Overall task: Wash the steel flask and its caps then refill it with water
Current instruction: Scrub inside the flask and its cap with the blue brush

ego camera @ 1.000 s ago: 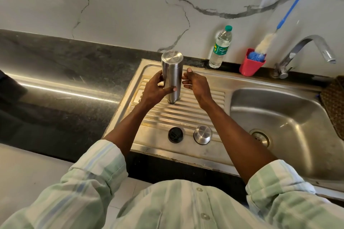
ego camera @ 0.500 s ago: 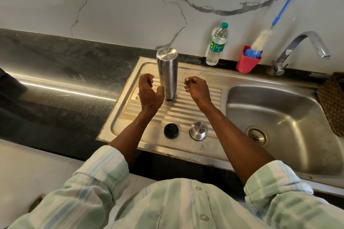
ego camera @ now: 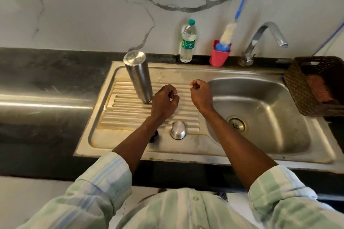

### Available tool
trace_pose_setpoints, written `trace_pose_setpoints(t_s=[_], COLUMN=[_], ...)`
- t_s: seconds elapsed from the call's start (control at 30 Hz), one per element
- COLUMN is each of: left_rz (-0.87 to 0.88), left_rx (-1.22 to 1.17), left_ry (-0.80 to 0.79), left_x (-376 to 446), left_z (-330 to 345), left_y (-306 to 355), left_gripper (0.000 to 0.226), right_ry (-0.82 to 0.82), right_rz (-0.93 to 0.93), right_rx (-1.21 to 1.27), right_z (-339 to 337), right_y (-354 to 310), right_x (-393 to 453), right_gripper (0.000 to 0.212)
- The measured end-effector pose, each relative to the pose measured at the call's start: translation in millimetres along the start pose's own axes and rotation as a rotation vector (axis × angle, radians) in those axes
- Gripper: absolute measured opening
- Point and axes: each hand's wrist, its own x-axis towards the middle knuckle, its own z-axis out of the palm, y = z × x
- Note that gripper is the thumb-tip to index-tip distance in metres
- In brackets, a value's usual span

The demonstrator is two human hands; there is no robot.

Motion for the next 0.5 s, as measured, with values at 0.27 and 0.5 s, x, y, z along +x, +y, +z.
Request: trace_pose_setpoints(t_s=[0.27, 0.5], left_rz=[-0.013, -0.028], left_rx=[-0.063, -0.010], left_ry=[-0.133, -0.158], left_x=[38.2, 114.7], left_z=[55.5, 97.7], left_y=[45.3, 97.3], left_gripper=[0.043, 0.084], right_ry=[0.186, 0.155], right_rz=[-0.047, -0.307], right_rx=[-0.163, -0.382], right_z=[-99.4, -171.3], right_y=[5.9, -20.3], right_x=[39.7, 115.8], right_gripper=[0.021, 0.024])
